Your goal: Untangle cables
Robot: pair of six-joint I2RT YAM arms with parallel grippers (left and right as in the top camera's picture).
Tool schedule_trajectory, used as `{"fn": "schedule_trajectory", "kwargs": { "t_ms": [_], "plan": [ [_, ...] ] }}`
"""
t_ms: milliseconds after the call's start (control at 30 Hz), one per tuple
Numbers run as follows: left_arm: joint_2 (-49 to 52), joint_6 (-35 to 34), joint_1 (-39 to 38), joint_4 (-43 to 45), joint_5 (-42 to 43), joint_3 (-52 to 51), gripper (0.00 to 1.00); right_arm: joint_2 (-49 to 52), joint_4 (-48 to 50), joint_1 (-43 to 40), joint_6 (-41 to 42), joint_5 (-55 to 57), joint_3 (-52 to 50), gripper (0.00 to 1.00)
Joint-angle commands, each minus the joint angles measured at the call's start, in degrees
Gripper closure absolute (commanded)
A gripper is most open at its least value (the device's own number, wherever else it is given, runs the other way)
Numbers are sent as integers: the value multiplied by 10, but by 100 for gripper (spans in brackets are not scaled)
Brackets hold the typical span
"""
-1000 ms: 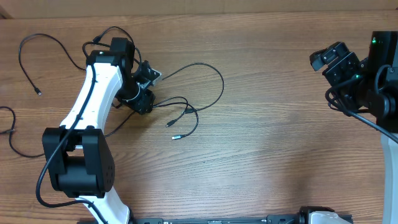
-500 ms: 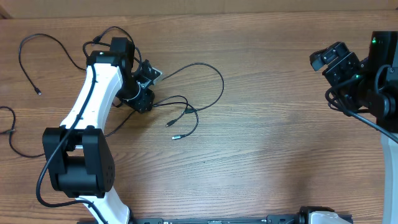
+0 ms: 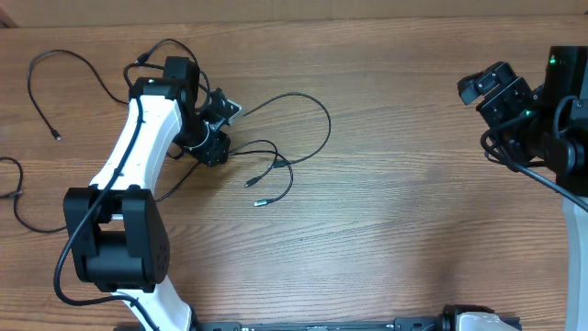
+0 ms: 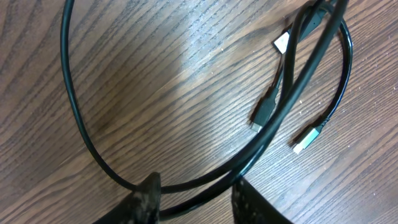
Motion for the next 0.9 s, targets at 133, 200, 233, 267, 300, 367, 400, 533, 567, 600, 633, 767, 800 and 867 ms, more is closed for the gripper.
{"fn": "schedule_trajectory", "kwargs": {
  "t_ms": [133, 200, 233, 267, 300, 367, 400, 533, 567, 600, 633, 767, 800, 867],
  "plan": [
    [-4, 11, 2, 2, -1, -5, 80, -2, 3, -2, -3, 6, 2, 0],
    [-4, 10, 2, 2, 5, -5, 84, -2, 3, -2, -3, 6, 2, 0],
    [-4, 10, 2, 2, 5, -5, 90, -2, 3, -2, -3, 6, 2, 0],
    [-4, 10, 2, 2, 5, -5, 96, -2, 3, -2, -3, 6, 2, 0],
    [-4, -2, 2, 1, 5, -3, 96, -2, 3, -2, -3, 6, 2, 0],
    [-6, -16, 2, -2, 14, 3, 96, -2, 3, -2, -3, 6, 2, 0],
    [-8, -16, 2, -8, 27, 11, 96, -2, 3, -2, -3, 6, 2, 0],
    [-16, -15, 2, -63, 74, 79, 96, -2, 3, -2, -3, 6, 2, 0],
    [-17, -16, 1, -76, 79, 95, 96, -2, 3, -2, -3, 6, 2, 0],
    [-18, -16, 0, -91, 92, 111, 96, -2, 3, -2, -3, 6, 2, 0],
    [-18, -15, -3, -103, 106, 122, 96, -2, 3, -2, -3, 6, 2, 0],
    [-15, -19, -23, -127, 124, 116, 96, -2, 3, -2, -3, 6, 2, 0],
    [-14, -31, -29, -127, 124, 110, 96, -2, 3, -2, -3, 6, 2, 0],
    [-13, -54, -42, -126, 124, 92, 96, -2, 3, -2, -3, 6, 2, 0]
  ]
}}
